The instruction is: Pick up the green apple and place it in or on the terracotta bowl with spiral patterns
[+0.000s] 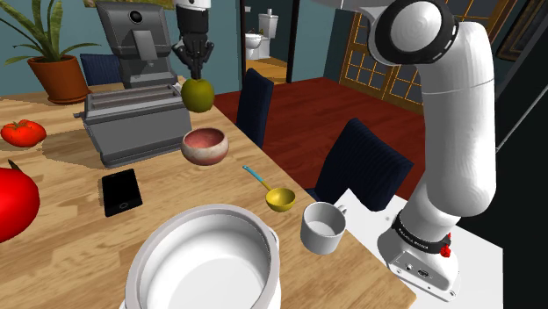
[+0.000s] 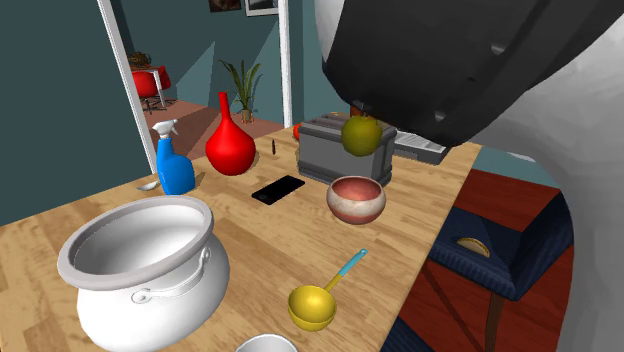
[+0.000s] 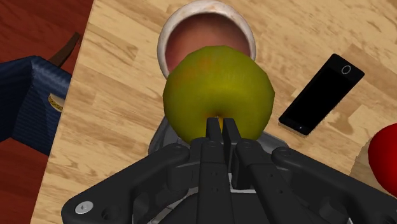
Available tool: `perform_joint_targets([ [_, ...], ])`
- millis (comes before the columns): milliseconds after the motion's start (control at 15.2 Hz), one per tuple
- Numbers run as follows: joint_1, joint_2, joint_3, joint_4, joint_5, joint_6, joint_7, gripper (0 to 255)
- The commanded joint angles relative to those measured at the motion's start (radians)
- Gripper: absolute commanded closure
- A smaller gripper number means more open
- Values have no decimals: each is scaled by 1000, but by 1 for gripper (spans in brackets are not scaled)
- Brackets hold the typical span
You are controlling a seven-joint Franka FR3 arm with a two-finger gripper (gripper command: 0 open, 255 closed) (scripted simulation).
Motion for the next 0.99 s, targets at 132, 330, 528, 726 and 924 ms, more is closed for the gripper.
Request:
perform_joint_targets([
  [132, -19, -27, 2, -98, 10, 72, 3, 255],
  [330, -29, -39, 2, -159, 14, 120, 5, 255],
  [528, -38, -48, 2, -213, 17, 165, 6, 255],
  [726, -44, -53, 1, -262, 18, 209, 8, 255],
  [924, -50, -55, 0, -306, 18, 250, 10, 255],
])
